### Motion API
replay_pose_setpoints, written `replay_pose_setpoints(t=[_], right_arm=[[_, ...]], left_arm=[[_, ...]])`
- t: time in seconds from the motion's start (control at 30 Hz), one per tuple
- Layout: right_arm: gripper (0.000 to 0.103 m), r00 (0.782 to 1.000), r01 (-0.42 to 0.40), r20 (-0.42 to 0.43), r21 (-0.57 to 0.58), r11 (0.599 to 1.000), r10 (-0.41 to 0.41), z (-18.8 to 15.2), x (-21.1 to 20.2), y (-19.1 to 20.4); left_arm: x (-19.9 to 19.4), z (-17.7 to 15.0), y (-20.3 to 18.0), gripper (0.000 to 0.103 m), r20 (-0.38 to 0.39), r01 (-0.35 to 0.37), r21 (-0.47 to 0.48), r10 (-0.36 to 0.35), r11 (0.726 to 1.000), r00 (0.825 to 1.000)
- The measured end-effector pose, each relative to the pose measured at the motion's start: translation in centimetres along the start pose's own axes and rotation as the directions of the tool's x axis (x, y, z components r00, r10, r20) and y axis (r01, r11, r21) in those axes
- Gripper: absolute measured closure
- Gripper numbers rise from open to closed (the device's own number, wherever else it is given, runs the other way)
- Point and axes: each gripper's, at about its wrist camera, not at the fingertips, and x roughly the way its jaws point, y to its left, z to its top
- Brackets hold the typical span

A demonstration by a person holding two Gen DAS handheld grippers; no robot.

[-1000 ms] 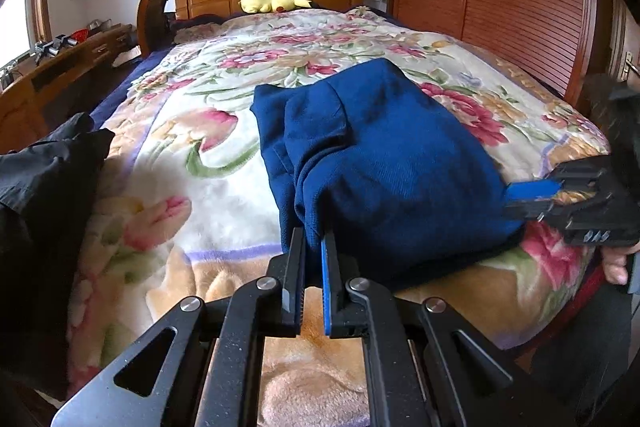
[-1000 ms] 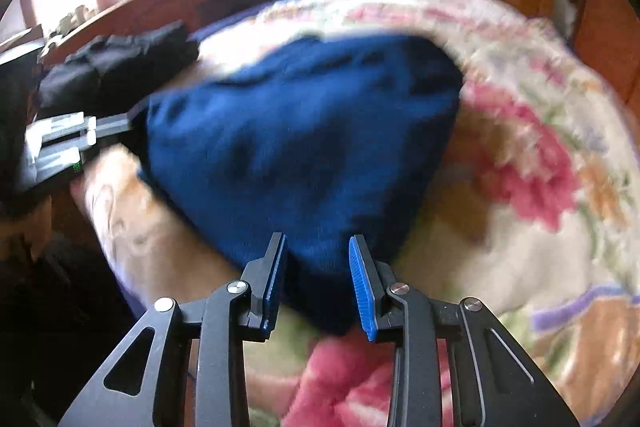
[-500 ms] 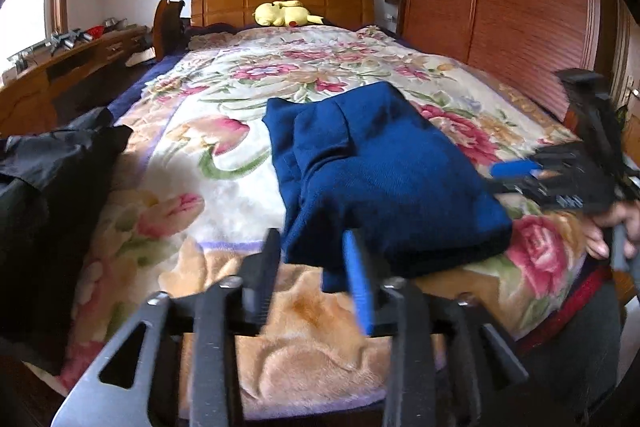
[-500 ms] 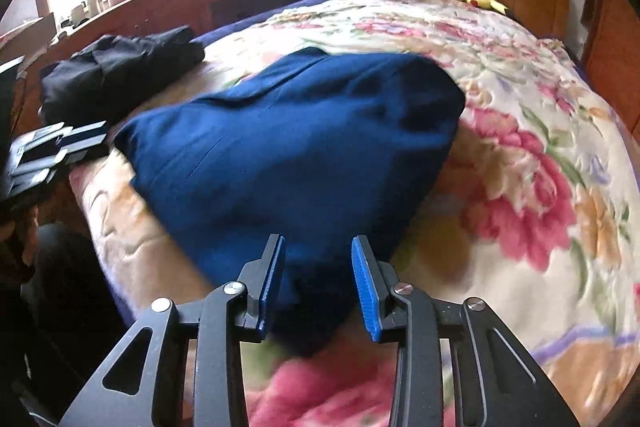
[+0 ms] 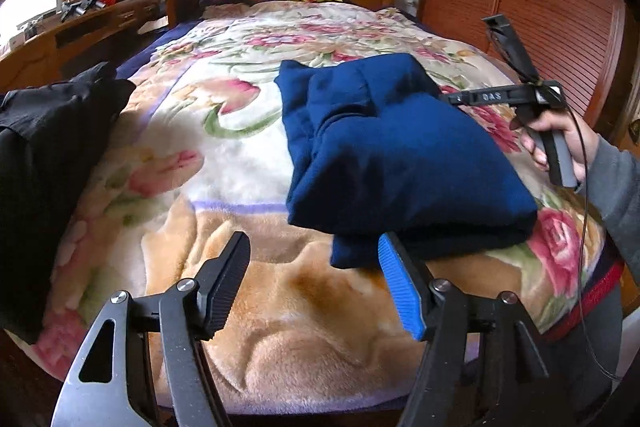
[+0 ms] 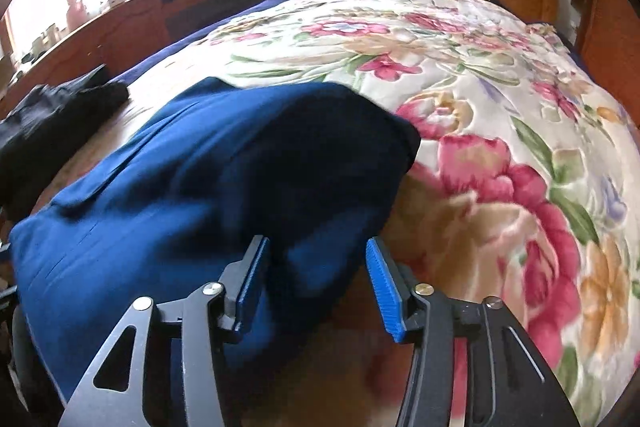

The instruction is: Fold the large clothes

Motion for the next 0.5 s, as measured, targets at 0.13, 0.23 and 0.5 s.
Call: replay_pose_setpoints(t=[0.13,0.23,0.5], right_arm=[[0.035,1.0,-0.014,-0.007,0.029,0.999,0.014,1.6,2.9,-1.0],[0.026,0.998,-0.051,-0.02,0.048,0.998,0.052,2.4,4.8,-1.9],[0.021,0.992,-0.121,-0.024,0.124,0.985,0.125,3.2,7.7,-3.5]], left_arm=[[0.6,-0.1,-0.1,0.04,-0.014,0.016,-0.001,-0.016,1.0,1.0],[1.3,-0.2,-0.3,0.049,-0.033,0.028,-0.001,-0.028,1.0,0.999],[1.4,-0.2,-0.9,0.058,-0.036,0.042,-0.009,-0.043,0.999,0.998]])
